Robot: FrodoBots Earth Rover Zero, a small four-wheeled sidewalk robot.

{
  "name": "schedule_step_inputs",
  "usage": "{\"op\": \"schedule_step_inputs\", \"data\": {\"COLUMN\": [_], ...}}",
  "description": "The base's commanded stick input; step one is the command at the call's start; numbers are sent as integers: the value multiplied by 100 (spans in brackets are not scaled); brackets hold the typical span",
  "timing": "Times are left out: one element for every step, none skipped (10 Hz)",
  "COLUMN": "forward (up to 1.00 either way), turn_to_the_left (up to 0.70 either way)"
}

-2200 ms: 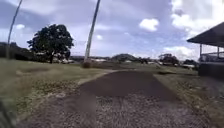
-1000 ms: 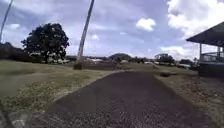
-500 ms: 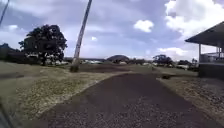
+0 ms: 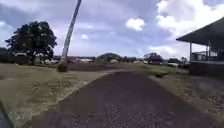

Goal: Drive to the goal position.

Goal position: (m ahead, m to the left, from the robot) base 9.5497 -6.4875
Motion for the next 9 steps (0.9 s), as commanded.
{"op": "schedule_step_inputs", "data": {"forward": [70,70,70,70,70,70,70,70,70], "turn_to_the_left": [0,0,0,0,0,0,0,0,0]}}
